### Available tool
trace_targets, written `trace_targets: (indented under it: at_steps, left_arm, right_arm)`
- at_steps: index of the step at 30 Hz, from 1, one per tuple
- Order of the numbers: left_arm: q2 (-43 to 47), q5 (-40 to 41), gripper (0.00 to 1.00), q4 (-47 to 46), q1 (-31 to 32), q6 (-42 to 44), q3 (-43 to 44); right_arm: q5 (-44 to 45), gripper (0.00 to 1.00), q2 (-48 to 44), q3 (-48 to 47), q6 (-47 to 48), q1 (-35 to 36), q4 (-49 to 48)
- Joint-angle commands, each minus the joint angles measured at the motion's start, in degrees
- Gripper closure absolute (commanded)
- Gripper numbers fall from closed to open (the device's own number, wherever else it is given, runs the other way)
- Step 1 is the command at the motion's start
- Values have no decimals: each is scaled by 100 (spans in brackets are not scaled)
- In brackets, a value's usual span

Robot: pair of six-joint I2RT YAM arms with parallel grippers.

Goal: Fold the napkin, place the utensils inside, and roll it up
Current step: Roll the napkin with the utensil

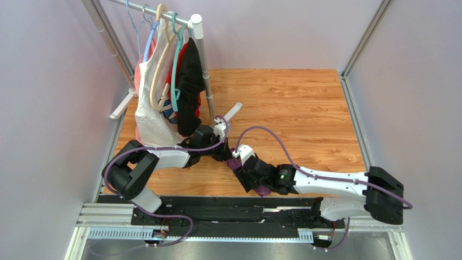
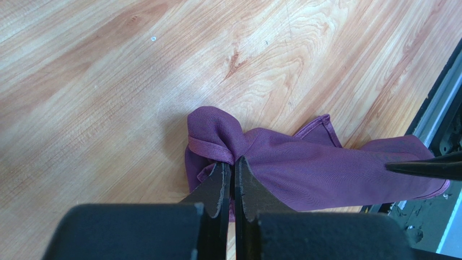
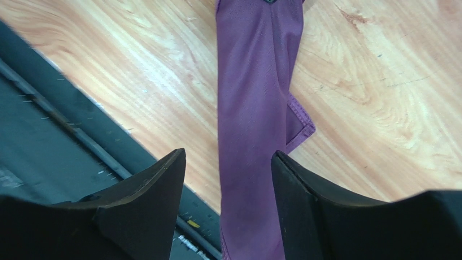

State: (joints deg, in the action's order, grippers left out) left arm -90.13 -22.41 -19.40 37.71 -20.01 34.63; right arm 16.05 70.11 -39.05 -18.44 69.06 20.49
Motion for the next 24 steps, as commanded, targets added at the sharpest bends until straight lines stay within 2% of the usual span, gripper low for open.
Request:
trace_targets:
  at_steps: [1,9,19,24]
  left_arm:
    - [-84,-61,100,182,-18,190,202]
    - [-102,-79,100,243,-10,217,246]
    - [-93,-263,100,217,-18,287,272]
    - [-75,-342,100,173,-18,287,272]
  right_arm:
    - [1057,41,599,-436,305,336,-247]
    - [1330,49,1233,-472,446,460,-379]
    - [1506,53,1743,-235,51,398,-529]
    - [1287,62,1945,-165,-72,258,-572]
